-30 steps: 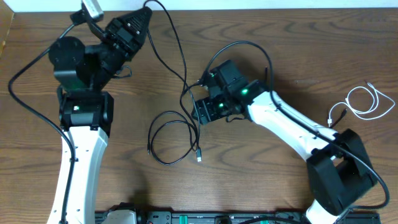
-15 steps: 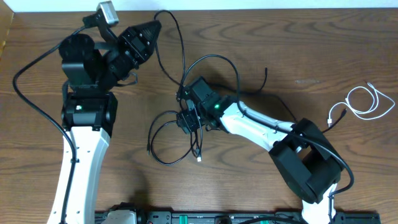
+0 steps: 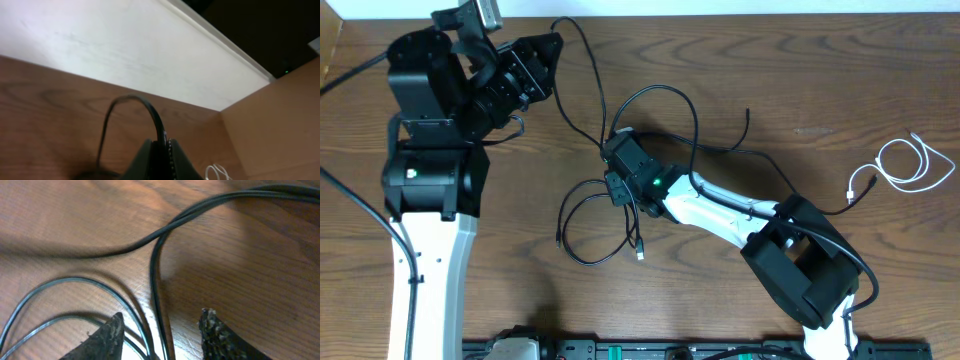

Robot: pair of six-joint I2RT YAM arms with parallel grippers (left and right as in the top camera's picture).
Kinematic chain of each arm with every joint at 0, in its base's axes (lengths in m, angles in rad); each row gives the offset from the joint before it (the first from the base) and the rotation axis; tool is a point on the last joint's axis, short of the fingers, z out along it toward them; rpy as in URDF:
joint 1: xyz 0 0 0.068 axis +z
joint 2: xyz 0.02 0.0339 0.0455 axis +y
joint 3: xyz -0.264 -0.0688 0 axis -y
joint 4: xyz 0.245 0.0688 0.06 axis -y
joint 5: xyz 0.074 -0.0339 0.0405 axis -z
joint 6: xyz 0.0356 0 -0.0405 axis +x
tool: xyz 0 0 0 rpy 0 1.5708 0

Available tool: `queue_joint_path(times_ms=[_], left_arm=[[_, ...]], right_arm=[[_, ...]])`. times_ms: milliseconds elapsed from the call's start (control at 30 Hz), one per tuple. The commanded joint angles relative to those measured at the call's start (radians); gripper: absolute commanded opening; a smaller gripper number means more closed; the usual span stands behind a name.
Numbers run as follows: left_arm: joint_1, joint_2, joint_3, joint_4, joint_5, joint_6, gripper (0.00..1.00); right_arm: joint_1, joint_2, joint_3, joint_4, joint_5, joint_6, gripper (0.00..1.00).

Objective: Untangle cables

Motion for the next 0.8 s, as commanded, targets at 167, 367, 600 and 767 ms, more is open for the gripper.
queue_joint_path(times_ms=[167, 367, 600, 767], left_arm=[[-0.001, -0.017, 0.111, -0.082, -0.117, 0.108, 0.07], [-0.001, -0.017, 0.166, -0.082, -0.116, 0.107, 0.07], [-0.001, -0.017, 0.220, -0.102, -0.112, 0.095, 0.08], [-0.001, -0.016, 0.250, -0.139, -0.119, 0.097, 0.07]], right_arm=[[0.007, 0.012, -0.005, -0.001, 0.055, 0.134, 0.43], [0.022, 0.012, -0.024, 0.002, 0.052, 0.134, 0.43], [0.027, 0.012, -0.060, 0.007, 0.061, 0.135, 0.39], [0.027, 0.012, -0.065, 0.010, 0.062, 0.134, 0.01]])
